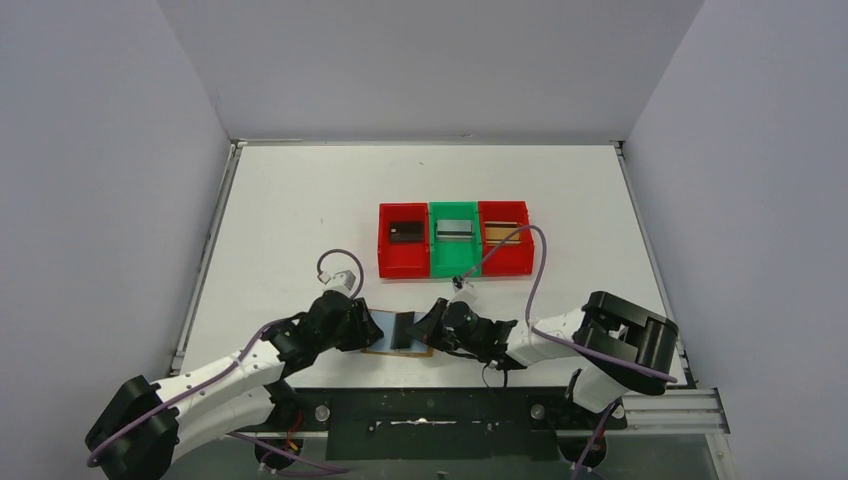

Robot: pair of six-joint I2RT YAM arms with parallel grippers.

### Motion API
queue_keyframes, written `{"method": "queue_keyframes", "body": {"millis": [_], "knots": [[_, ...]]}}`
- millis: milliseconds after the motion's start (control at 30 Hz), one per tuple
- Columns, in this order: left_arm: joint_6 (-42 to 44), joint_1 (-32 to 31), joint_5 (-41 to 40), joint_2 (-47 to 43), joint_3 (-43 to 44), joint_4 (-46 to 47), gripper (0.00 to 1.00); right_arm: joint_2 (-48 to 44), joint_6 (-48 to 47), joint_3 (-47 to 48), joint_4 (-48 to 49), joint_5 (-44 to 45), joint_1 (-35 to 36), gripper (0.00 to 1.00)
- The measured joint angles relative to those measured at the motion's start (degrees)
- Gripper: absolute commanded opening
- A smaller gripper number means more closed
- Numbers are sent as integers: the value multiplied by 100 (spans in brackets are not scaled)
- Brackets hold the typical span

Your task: Take the credit cards out of the card holder

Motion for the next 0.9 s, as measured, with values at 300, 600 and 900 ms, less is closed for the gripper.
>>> {"method": "queue_keyframes", "body": {"millis": [300, 600, 900], "knots": [[9, -13, -81, 337, 76, 92, 32, -205, -155, 181, -597, 144, 9, 14], [-35, -48, 55, 372, -7, 280, 27, -210, -153, -92, -184, 116, -7, 1], [-162, -70, 46, -48, -151, 35, 26, -584, -90, -195, -339, 190, -7, 0]]}}
